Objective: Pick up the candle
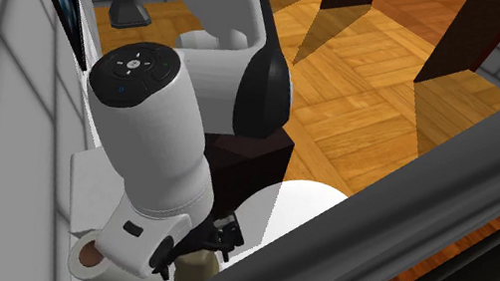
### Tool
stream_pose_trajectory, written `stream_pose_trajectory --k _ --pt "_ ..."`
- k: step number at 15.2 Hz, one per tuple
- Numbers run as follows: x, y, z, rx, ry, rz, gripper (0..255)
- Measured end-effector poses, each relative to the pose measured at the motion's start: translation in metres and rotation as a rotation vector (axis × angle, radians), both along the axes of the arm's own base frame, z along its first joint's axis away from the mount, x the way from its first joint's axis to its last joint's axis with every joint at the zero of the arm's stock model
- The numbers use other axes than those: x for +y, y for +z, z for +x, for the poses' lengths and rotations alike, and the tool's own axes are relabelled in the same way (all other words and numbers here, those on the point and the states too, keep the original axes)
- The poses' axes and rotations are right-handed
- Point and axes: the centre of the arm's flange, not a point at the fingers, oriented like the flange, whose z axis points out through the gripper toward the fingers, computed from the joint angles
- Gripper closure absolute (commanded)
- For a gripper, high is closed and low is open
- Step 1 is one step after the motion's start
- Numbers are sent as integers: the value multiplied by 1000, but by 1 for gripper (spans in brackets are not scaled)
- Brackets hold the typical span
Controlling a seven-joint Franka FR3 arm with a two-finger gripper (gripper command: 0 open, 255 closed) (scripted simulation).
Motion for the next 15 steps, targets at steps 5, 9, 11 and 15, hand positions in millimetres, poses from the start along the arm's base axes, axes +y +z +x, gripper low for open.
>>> stream_pose_trajectory --k 5,9,11,15 --pt "0 -4 0 -2 0 -1 255" --pt "0 -4 0 -3 0 -1 255" --pt "0 -4 0 -3 0 -2 255" --pt "0 6 0 0 0 0 255"
